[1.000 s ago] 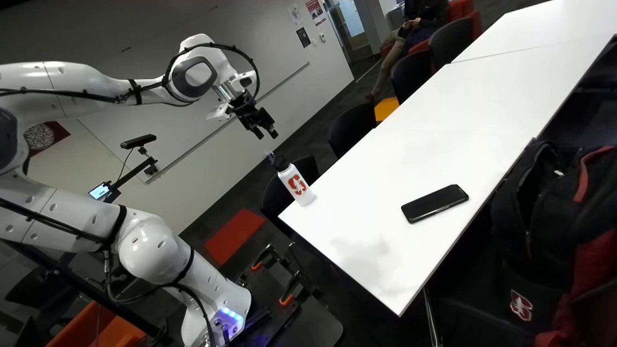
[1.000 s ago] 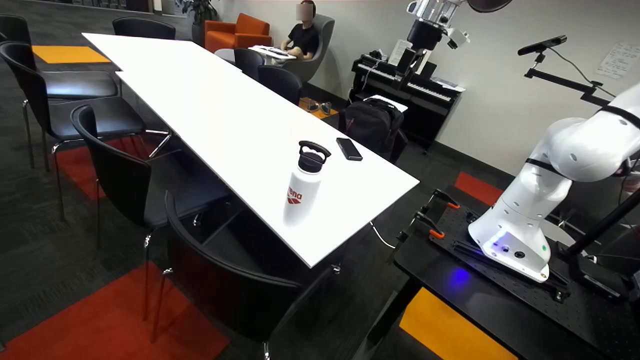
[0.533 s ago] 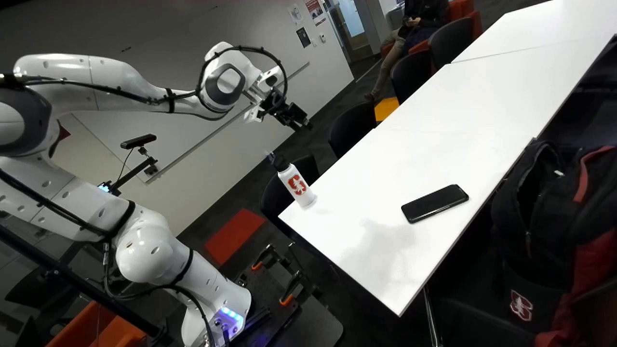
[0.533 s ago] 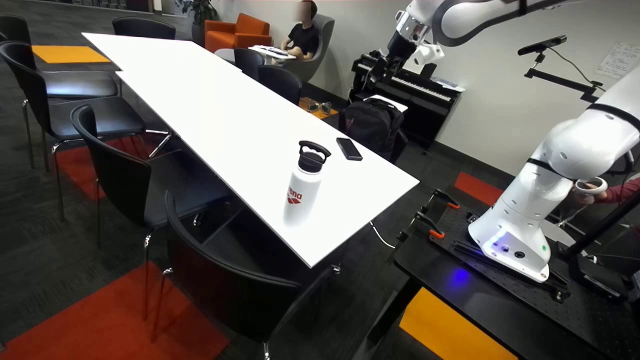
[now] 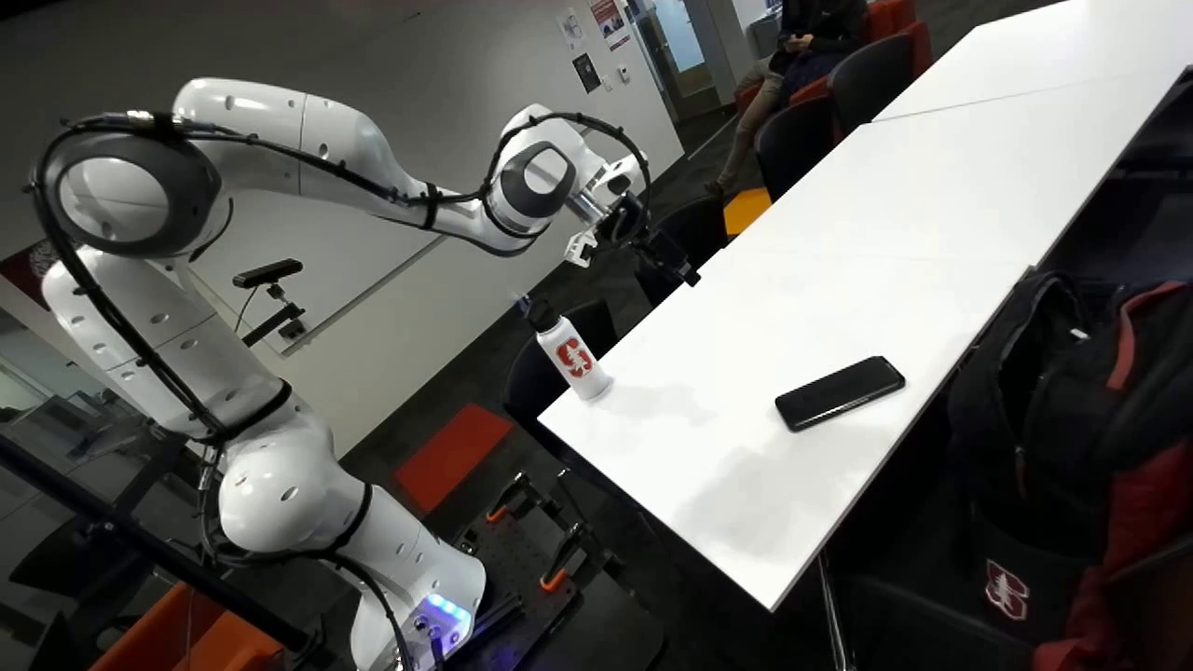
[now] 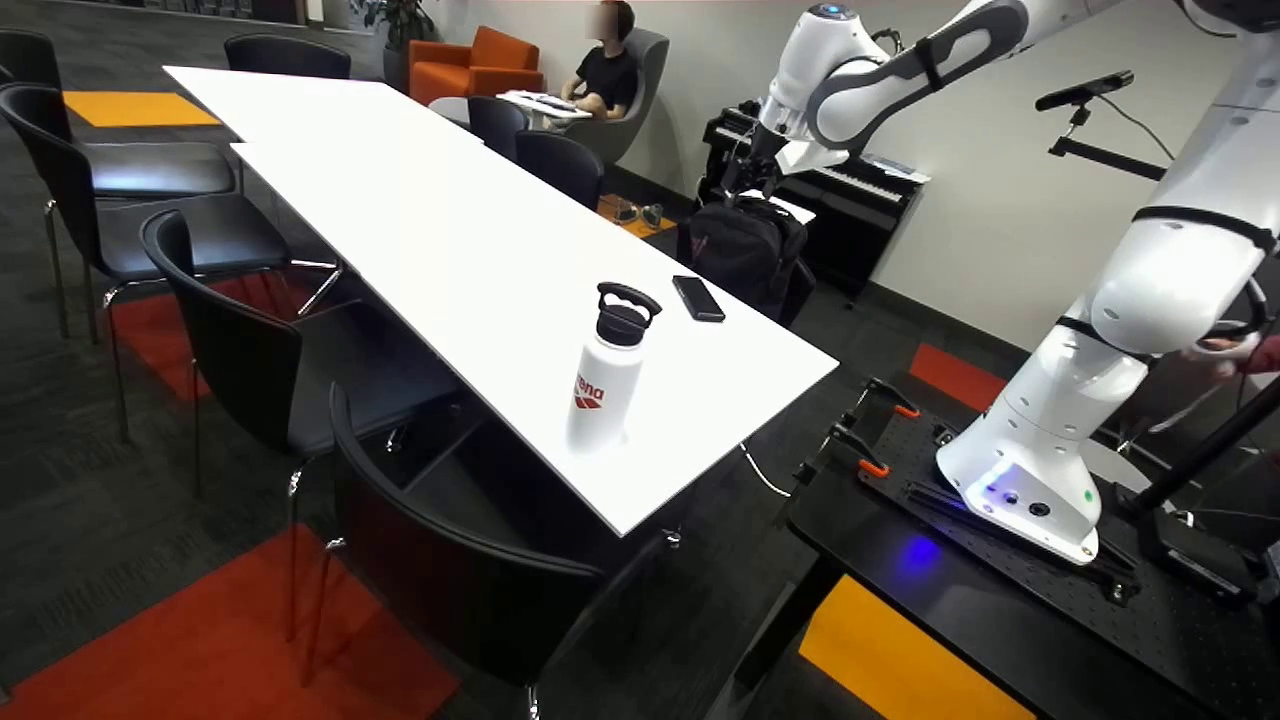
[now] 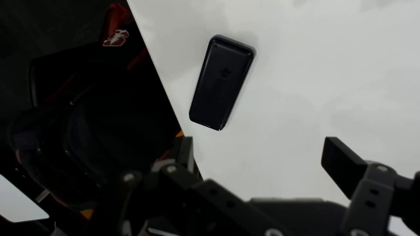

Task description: Slide the cover off the calculator

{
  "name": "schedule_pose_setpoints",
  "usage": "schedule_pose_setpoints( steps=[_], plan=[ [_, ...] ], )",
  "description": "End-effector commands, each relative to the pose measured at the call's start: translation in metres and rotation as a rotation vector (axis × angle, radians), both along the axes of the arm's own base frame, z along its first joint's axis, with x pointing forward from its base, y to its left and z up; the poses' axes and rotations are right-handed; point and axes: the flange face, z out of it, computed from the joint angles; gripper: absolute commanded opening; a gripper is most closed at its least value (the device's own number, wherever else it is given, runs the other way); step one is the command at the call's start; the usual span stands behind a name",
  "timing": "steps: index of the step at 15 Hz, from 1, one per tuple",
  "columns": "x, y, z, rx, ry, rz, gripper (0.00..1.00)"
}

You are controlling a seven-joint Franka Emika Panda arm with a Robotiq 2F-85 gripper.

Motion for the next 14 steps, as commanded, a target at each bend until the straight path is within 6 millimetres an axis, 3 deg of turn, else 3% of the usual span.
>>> schedule_pose_setpoints(
  steps=[1,7,10,14],
  plan=[
    [0.004,-0.005,-0.002,0.001,0.002,-0.009,1.0],
    [0.009,-0.001,0.001,0.003,-0.001,-0.007,1.0],
    [0.032,-0.016,-0.015,0.016,-0.017,-0.052,1.0],
    [0.07,-0.05,-0.047,0.076,-0.039,-0.141,1.0]
  ],
)
